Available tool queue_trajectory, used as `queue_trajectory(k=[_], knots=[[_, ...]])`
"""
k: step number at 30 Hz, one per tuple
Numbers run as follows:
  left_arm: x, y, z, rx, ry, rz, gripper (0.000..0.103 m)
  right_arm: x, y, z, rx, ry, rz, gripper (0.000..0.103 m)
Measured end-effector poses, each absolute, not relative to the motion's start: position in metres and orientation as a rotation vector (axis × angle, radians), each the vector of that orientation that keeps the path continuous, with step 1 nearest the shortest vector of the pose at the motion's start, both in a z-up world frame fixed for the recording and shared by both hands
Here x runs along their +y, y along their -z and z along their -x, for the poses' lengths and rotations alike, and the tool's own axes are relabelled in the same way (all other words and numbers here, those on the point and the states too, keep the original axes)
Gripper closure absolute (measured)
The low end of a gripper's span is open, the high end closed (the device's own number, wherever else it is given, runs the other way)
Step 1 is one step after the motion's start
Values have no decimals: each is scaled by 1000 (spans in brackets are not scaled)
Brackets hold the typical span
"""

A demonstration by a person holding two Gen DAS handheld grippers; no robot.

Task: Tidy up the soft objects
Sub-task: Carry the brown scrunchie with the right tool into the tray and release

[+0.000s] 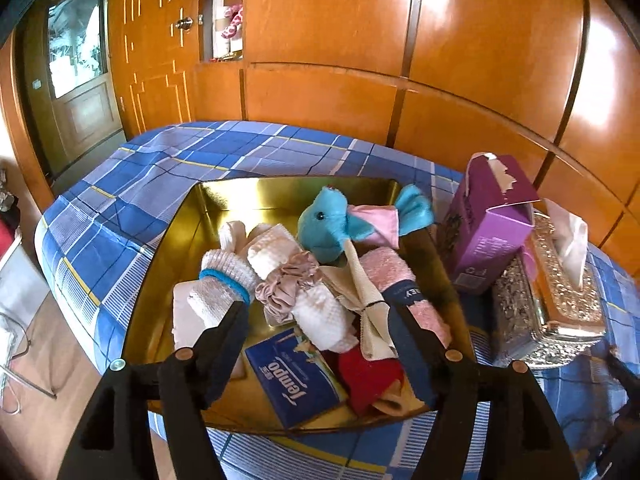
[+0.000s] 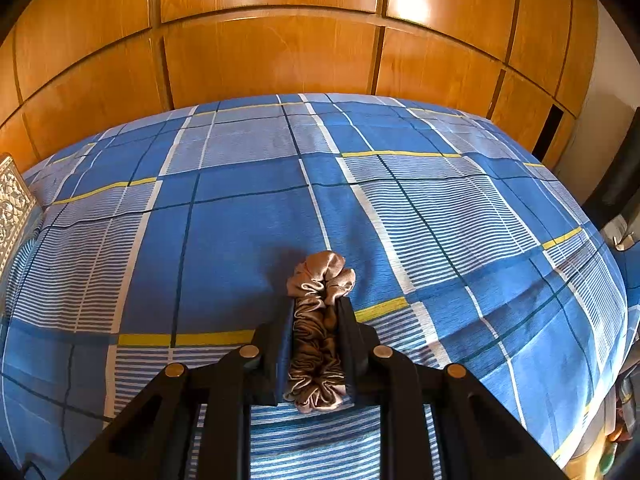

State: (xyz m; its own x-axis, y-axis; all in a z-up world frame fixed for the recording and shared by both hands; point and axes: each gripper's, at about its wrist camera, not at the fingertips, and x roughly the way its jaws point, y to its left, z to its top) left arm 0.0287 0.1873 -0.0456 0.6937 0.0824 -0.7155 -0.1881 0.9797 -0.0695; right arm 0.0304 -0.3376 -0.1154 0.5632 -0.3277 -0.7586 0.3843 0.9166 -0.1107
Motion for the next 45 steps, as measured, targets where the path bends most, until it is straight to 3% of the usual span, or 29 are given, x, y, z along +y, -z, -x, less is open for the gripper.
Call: queue_trajectory(k=[10, 16, 25, 30, 36, 45], knots=[[180, 47, -19, 791, -138, 138, 28, -340, 107, -56, 961, 379, -142, 85], [185, 49, -15, 794, -144, 141, 26, -308, 61, -87, 906, 256, -117, 87], [201, 52, -13, 796, -171, 174, 26, -177, -37, -132, 773, -95, 34, 87], [212, 51, -12, 794, -196, 197, 26, -91, -60, -135, 778, -346, 61, 87], [230, 47, -5, 787, -244, 209, 26, 22, -43, -116, 891, -678, 92, 86], [256, 45, 4, 768, -310, 253, 17, 123, 52, -102, 1045, -750, 147, 85]])
